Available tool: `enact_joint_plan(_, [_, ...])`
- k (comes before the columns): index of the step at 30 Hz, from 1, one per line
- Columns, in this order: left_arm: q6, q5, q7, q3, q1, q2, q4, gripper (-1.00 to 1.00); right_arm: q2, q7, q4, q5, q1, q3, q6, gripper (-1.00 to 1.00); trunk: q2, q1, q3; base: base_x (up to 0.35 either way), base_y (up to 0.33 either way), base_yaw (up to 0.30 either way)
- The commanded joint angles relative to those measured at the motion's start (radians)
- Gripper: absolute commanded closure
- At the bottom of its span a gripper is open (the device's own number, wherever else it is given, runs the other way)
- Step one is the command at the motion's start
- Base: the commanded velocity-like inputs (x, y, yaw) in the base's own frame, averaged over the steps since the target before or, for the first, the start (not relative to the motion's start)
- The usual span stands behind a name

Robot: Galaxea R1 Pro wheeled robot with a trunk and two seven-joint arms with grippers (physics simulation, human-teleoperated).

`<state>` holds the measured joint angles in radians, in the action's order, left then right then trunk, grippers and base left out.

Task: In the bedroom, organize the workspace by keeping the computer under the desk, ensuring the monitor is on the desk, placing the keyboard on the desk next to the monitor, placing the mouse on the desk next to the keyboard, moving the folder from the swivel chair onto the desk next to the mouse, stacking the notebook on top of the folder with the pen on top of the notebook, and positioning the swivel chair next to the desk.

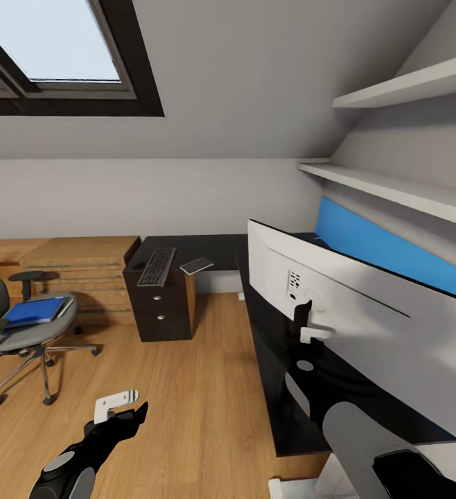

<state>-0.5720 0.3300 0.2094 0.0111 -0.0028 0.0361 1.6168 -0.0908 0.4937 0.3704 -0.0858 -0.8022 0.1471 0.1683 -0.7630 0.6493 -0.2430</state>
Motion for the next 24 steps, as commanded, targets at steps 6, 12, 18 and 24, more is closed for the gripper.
enact_joint_plan(6, [-0.003, 0.011, 0.008, 0.001, 0.000, 0.001, 0.002, -1.00, 0.000, 0.008, 0.001, 0.000, -0.002, 0.011, 0.007, 1.00, -0.001, 0.000, -0.001, -0.001, 0.001, 0.000])
enact_joint_plan(12, [-0.003, 0.011, 0.008, 0.001, 0.000, 0.001, 0.002, -1.00, 0.000, 0.009, 0.001, 0.000, -0.002, 0.011, 0.007, -1.00, -0.001, 0.000, -0.001, 0.000, 0.000, 0.000])
enact_joint_plan(18, [-0.003, 0.011, 0.008, 0.001, 0.000, 0.001, 0.002, -1.00, 0.000, 0.009, 0.002, 0.000, -0.002, 0.011, 0.007, -1.00, -0.001, 0.000, -0.001, 0.000, 0.000, 0.000])
enact_joint_plan(24, [-0.003, 0.011, 0.008, 0.000, 0.000, 0.001, 0.002, -1.00, 0.000, 0.009, 0.002, 0.000, -0.002, 0.010, 0.007, -1.00, -0.001, 0.000, -0.001, 0.000, 0.000, 0.000])
